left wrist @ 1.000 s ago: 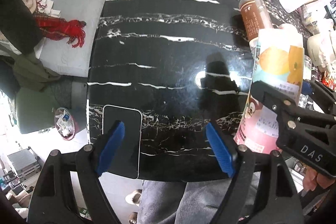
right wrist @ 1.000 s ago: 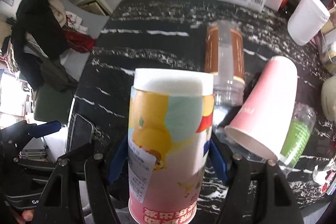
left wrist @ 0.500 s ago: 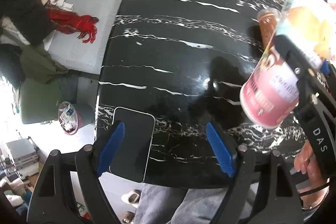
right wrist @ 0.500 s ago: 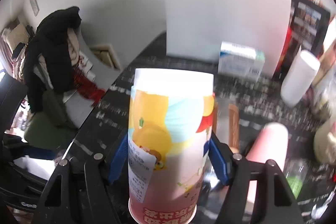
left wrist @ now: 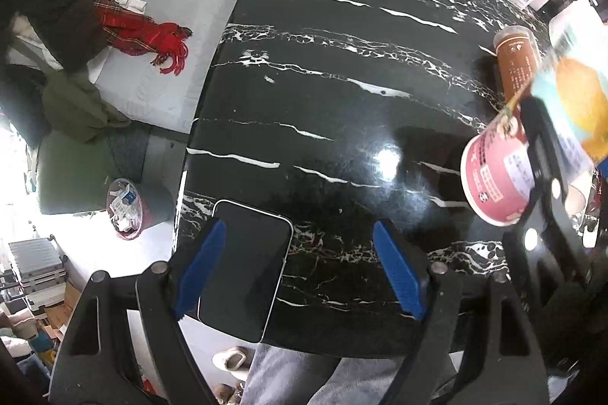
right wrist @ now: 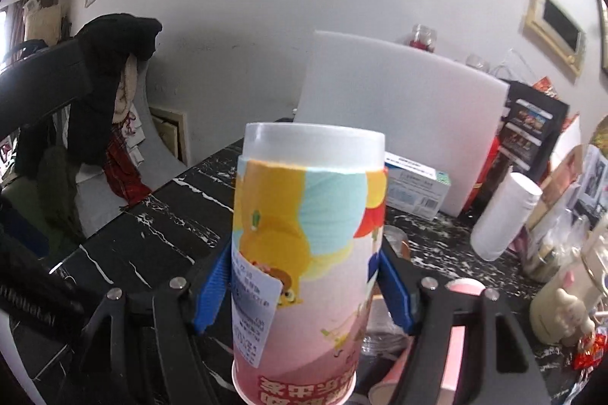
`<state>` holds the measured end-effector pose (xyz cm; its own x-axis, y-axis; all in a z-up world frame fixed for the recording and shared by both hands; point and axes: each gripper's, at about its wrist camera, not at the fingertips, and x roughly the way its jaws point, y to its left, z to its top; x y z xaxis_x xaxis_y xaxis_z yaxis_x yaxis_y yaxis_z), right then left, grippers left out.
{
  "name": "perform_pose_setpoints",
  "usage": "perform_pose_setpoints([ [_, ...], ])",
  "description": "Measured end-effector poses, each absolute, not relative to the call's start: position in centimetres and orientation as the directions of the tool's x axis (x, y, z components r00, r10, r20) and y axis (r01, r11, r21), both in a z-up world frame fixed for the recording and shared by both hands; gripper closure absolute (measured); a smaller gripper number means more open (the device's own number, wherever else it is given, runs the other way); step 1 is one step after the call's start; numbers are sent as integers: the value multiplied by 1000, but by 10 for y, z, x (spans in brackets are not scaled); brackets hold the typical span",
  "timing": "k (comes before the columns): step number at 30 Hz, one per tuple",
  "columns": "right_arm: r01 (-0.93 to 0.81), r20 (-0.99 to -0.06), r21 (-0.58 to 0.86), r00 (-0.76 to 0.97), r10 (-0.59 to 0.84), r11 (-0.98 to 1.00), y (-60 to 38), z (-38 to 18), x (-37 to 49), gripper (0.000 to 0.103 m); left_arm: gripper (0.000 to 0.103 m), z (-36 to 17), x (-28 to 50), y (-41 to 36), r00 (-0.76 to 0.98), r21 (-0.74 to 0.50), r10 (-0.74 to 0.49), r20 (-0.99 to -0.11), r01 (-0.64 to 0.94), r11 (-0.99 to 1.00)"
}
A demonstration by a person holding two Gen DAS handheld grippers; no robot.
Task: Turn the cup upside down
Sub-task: 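Keep rotating the right gripper until the cup's other end faces up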
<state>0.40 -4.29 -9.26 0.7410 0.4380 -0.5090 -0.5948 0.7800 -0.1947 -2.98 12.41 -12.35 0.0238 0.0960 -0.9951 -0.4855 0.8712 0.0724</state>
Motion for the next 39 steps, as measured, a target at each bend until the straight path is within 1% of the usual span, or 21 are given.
perform_pose_setpoints([
  [3,-575,-472,-212,769,432,790,-51,-97,-10,32,24,-122,-32,122,28,70,96,-995,-486,871],
  [7,-557,-480,-205,774,414,805,-62,-108,-21,32,24,-121,-33,118,32,76,104,-994,-474,877],
  [10,-542,-455,-219,792,406,812,-68,-111,-32,32,24,-120,-34,113,37,87,118,-992,-461,883],
  [13,-532,-454,-219,798,397,818,-76,-113,-41,32,24,-119,-36,109,34,86,114,-993,-454,887],
  [18,-530,-474,-220,792,386,819,-84,-114,-49,31,24,-120,-39,101,34,85,111,-993,-436,896],
  [27,-526,-517,-166,767,381,834,-98,-112,-47,31,24,-118,-44,85,38,77,101,-994,-410,909],
  [39,-558,-640,-127,677,362,820,-98,-105,-43,30,24,-104,-52,72,36,66,86,-996,-390,918],
])
